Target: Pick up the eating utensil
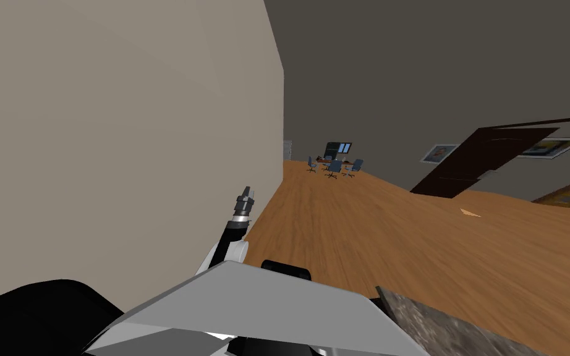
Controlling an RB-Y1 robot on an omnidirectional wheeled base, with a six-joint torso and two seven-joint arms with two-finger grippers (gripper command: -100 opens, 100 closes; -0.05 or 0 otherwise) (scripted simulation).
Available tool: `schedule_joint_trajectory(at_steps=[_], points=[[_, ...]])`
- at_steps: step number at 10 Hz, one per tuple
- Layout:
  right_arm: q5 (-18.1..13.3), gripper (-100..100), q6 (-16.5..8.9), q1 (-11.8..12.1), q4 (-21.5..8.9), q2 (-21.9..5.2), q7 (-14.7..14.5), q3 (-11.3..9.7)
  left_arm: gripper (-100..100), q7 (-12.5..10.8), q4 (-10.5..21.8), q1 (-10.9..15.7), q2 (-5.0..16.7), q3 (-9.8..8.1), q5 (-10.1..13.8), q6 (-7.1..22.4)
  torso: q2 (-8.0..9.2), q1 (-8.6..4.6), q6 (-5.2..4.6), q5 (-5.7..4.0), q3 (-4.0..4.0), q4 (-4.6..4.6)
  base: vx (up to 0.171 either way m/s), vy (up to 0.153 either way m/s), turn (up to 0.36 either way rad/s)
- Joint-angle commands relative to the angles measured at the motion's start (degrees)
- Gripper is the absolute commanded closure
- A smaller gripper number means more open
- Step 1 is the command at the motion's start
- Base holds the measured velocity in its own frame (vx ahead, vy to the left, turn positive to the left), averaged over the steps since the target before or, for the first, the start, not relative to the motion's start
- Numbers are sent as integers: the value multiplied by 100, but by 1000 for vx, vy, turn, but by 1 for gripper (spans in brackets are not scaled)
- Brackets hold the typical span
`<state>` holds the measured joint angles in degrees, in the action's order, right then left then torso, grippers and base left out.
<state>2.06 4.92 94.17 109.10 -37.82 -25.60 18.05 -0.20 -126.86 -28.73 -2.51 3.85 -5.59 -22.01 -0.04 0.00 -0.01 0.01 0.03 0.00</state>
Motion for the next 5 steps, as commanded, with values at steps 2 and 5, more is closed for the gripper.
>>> schedule_joint_trajectory(at_steps=[2,5], points=[[29,-100,-251,330,-47,-218,-235,-17,0,0,0,-1,0,-1,0,0,2,0,-7,-1,-2,-2,4,-15,149],[69,-100,-498,748,-206,-609,-565,-96,0,0,0,0,0,0,0,0,4,-1,-2,-1,-3,-1,-11,-16,266]])
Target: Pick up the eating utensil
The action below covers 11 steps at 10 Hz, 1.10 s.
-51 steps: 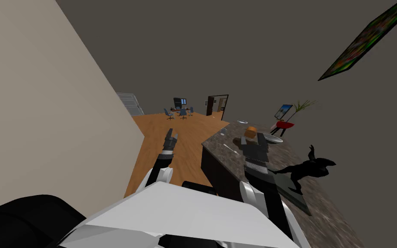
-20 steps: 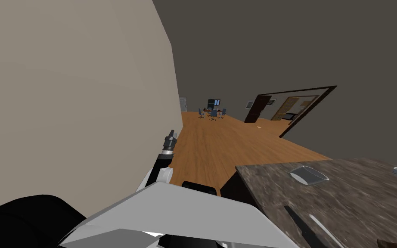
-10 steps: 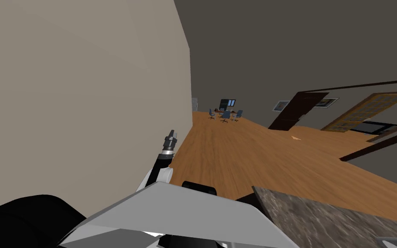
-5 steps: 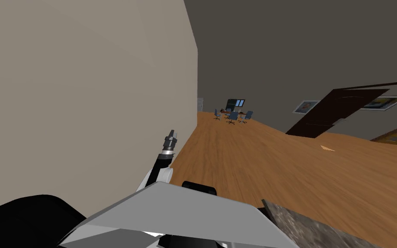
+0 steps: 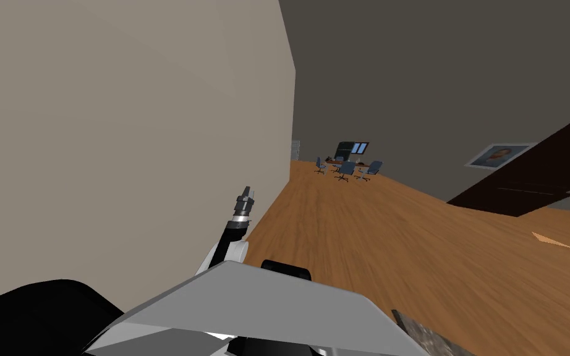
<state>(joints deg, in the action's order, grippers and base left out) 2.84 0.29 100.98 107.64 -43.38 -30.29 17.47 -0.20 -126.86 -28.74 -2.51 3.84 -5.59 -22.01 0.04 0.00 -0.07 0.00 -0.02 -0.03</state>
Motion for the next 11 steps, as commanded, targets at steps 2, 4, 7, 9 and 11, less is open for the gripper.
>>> schedule_joint_trajectory(at_steps=[2,4,7,9,11], points=[[6,-100,-173,232,-133,-299,-258,-124,0,0,0,0,0,0,0,0,4,2,0,0,-3,-1,-28,-18,146],[11,-100,-286,320,-173,-519,-377,-227,0,0,0,0,0,0,0,0,7,2,1,-1,-5,-3,-40,-12,140],[0,-100,-466,311,-174,-887,-518,-493,0,0,0,0,0,0,0,0,18,2,-1,-1,-11,-5,-66,-14,78],[12,-100,-442,273,-218,-946,-506,-525,0,0,0,0,0,0,0,0,28,1,-4,-1,-18,-8,-62,-12,-7],[-13,-100,-475,109,-340,-941,-494,-641,0,0,0,-1,0,0,0,0,5,8,-4,1,-5,-3,-6,-5,21]])
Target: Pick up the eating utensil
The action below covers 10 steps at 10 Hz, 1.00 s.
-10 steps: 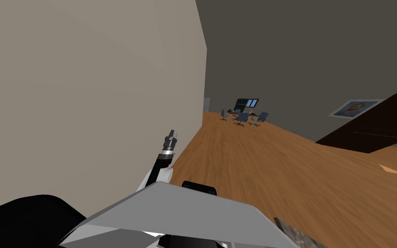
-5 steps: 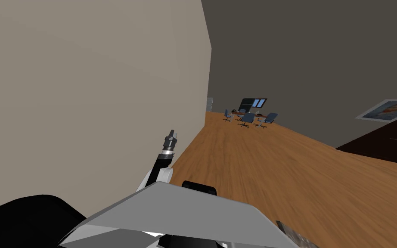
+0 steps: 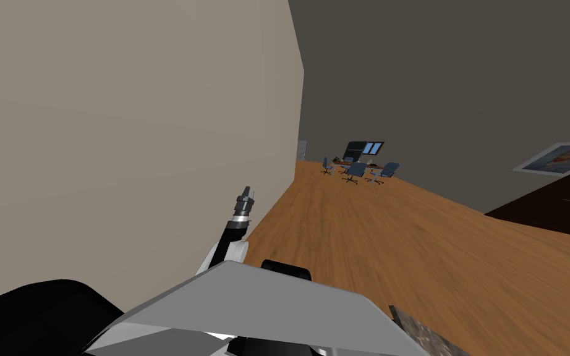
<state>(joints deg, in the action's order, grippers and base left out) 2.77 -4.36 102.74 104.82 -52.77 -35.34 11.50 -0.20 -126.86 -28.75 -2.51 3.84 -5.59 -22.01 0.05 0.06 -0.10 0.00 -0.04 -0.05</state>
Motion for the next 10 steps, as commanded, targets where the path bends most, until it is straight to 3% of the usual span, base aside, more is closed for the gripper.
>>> schedule_joint_trajectory(at_steps=[1,3,4,5,9,10], points=[[-24,-100,-28,-172,-136,9,22,-115,0,0,0,0,0,0,0,0,0,0,0,0,0,0,-5,-12,66],[-59,-100,-64,-383,-293,31,41,-256,0,0,0,0,0,0,0,0,-2,-4,0,-1,2,1,-6,-17,50],[-46,-100,-50,-310,-239,22,34,-207,0,0,0,0,0,0,0,0,-3,-5,0,-1,2,1,-2,-10,10],[-48,100,-52,-320,-248,23,37,-214,0,0,0,0,0,0,0,0,-4,-1,-1,0,3,1,0,0,0],[-52,100,-48,-319,-246,19,31,-212,0,0,0,0,0,0,0,0,-5,2,-5,1,3,1,0,0,0],[-52,0,-48,-319,-246,19,31,-212,0,0,0,0,0,0,0,0,-5,3,-5,1,3,1,0,0,0]])
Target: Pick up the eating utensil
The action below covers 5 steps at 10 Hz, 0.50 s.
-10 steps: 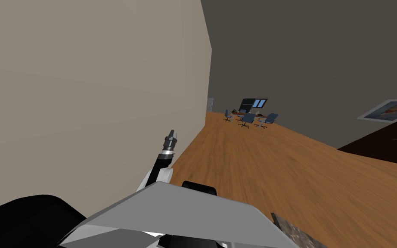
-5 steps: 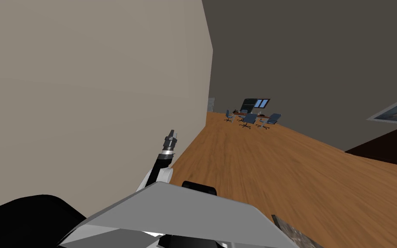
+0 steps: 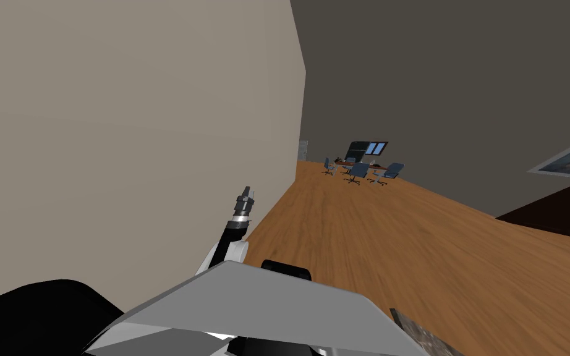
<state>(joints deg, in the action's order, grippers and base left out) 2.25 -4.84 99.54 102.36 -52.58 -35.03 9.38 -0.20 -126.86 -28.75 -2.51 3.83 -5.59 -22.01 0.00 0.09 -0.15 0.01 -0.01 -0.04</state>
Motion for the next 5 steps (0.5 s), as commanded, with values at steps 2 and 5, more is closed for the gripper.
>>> schedule_joint_trajectory(at_steps=[2,5], points=[[54,100,47,306,227,-27,-24,203,0,0,0,0,0,0,0,0,0,7,-5,4,0,1,5,14,-89],[73,0,66,348,240,-52,-19,233,0,0,0,0,0,0,0,0,-2,10,-1,4,1,0,3,11,-21]])
